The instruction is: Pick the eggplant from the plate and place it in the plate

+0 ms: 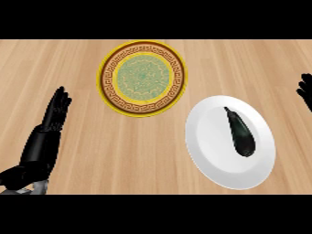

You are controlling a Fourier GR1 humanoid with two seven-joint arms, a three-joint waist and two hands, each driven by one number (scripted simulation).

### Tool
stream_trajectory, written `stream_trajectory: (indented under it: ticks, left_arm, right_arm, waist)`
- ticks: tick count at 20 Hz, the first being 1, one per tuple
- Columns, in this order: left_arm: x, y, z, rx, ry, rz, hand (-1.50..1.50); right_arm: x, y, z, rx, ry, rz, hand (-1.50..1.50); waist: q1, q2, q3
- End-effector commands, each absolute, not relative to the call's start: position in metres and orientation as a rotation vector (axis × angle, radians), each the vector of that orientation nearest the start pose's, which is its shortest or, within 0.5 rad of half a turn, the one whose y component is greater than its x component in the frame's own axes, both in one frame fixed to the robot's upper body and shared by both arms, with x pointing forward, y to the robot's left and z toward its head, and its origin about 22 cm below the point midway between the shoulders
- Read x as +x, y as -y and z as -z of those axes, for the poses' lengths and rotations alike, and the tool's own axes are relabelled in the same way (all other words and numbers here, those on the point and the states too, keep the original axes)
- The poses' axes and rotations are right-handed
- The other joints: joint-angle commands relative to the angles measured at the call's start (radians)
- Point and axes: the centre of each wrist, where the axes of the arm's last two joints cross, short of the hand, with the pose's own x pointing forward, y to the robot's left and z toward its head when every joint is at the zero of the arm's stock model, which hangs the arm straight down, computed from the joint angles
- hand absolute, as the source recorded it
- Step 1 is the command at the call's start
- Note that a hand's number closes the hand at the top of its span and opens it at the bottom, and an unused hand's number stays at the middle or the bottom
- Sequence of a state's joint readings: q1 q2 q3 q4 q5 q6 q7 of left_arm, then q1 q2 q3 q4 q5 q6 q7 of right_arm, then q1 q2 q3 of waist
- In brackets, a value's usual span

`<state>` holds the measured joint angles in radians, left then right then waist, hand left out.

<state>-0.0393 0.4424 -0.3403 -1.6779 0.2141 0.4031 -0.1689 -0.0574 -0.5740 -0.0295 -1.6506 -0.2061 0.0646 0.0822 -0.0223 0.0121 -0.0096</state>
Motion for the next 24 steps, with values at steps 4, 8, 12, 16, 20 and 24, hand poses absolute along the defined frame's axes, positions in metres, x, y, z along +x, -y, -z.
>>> stream_trajectory:
  ticks: [4,8,12,16,20,24]
  left_arm:
    - [0.266,-0.251,-0.047,0.220,1.715,0.222,0.00]
    - [0.261,-0.240,-0.041,0.175,1.678,0.279,0.00]
    - [0.283,-0.244,-0.047,0.200,1.599,0.245,0.00]
    - [0.301,-0.243,-0.048,0.211,1.547,0.205,0.00]
    - [0.299,-0.259,-0.046,0.239,1.566,0.213,0.00]
    - [0.300,-0.250,-0.048,0.244,1.559,0.206,0.00]
  right_arm:
    - [0.305,0.272,-0.097,-0.086,1.441,0.001,-1.50]
    - [0.299,0.299,-0.117,-0.563,1.363,-0.761,1.50]
    - [0.306,0.211,-0.035,-0.367,1.212,-0.206,-1.50]
    - [0.300,0.187,-0.026,-0.444,1.232,-0.382,-1.50]
    - [0.292,0.188,-0.045,-0.609,1.282,-0.477,-1.50]
    - [0.297,0.205,-0.107,-0.692,1.326,-0.489,-1.50]
  waist:
    - [0.059,0.006,0.008]
    - [0.130,0.033,-0.020]
    - [0.051,0.007,0.010]
    - [0.021,-0.010,0.009]
    - [0.017,-0.013,0.009]
    - [0.015,-0.015,0.009]
